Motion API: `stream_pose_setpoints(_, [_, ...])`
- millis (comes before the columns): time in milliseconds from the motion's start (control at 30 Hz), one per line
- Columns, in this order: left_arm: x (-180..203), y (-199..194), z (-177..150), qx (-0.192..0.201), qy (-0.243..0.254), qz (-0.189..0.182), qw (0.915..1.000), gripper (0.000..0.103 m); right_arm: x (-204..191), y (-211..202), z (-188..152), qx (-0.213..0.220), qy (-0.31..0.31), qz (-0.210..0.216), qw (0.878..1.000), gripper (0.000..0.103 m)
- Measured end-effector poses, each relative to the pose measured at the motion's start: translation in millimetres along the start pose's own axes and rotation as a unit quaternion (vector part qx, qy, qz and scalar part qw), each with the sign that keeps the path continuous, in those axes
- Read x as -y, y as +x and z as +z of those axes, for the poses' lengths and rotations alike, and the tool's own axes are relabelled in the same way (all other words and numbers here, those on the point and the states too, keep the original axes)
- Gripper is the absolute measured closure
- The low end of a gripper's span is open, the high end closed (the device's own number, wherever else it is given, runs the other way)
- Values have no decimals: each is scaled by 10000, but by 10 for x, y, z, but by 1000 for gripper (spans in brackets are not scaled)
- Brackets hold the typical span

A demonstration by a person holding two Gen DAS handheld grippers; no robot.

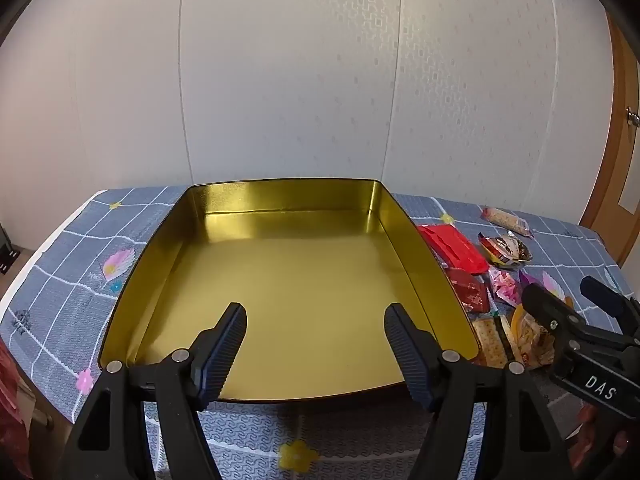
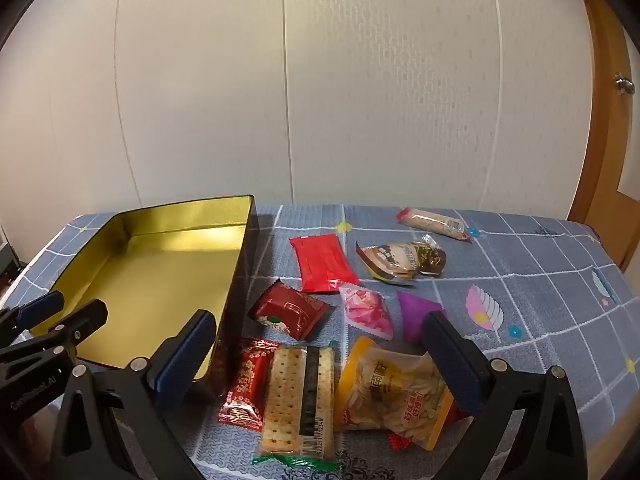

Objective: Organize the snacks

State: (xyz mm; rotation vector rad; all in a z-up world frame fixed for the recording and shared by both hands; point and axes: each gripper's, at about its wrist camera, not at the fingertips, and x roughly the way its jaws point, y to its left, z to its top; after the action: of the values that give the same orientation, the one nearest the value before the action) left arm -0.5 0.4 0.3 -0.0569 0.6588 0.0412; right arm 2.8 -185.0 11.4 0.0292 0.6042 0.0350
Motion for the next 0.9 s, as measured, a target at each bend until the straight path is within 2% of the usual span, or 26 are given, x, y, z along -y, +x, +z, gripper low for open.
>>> stream_pose_setpoints(300, [148,32,-102,-20,-11,128,9999,30,-3,31,-13,-15,41,22,10000,0])
stream_pose_setpoints(467, [56,46,-101,-42,18,16,10000,30,-33,44,-12,-29,22,-12,10000,0])
stream_pose_setpoints(900, [53,33,-98,-87,75,19,9999,30,-14,24,1,-15,14,13,10000,0])
